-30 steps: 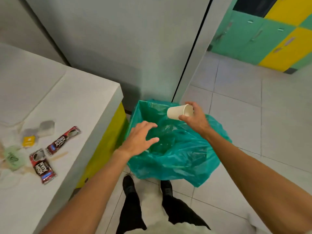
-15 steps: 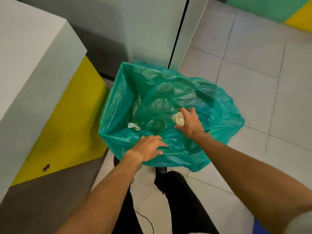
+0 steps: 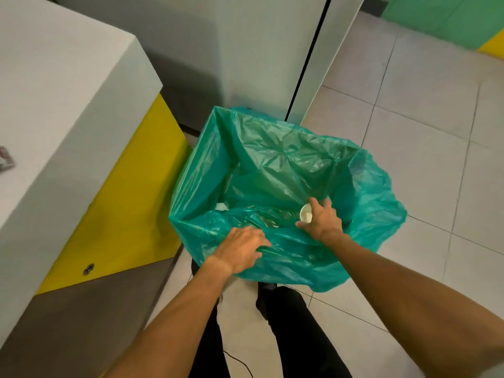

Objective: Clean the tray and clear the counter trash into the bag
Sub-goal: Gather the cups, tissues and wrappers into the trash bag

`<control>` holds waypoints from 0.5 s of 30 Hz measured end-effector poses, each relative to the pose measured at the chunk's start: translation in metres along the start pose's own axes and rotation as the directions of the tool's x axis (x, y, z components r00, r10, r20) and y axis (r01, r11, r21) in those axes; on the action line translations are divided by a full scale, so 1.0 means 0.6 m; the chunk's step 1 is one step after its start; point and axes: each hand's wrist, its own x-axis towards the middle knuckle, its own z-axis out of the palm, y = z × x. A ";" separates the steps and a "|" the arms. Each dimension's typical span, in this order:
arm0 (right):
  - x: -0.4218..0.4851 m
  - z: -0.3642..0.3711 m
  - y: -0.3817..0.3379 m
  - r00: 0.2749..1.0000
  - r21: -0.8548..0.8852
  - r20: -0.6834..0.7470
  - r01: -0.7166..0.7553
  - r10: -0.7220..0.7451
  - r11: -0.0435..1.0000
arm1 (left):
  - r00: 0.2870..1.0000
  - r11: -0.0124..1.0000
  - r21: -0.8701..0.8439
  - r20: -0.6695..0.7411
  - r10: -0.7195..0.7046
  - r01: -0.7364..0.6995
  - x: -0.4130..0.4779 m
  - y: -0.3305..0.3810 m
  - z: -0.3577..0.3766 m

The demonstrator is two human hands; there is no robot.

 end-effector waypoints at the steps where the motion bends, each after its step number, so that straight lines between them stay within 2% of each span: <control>1: -0.007 -0.009 -0.012 0.999 -0.009 -0.022 0.023 -0.023 1.000 | 1.000 1.000 -0.015 -0.013 0.000 0.000 -0.010 0.003 -0.008; 6: -0.047 -0.063 -0.085 0.982 0.098 -0.094 0.172 -0.163 0.980 | 0.992 0.996 -0.077 -0.109 -0.057 0.049 -0.064 0.017 -0.067; 9: -0.085 -0.109 -0.151 0.946 0.161 -0.161 0.308 -0.282 0.938 | 0.973 0.993 -0.086 -0.210 -0.100 0.083 -0.112 0.023 -0.126; 11: -0.112 -0.143 -0.202 0.909 0.183 -0.213 0.397 -0.358 0.900 | 0.945 0.991 -0.086 -0.305 -0.120 0.098 -0.148 0.020 -0.169; 15: -0.170 -0.204 -0.313 0.805 0.228 -0.307 0.579 -0.507 0.782 | 0.845 0.992 -0.074 -0.520 -0.126 0.102 -0.240 0.004 -0.266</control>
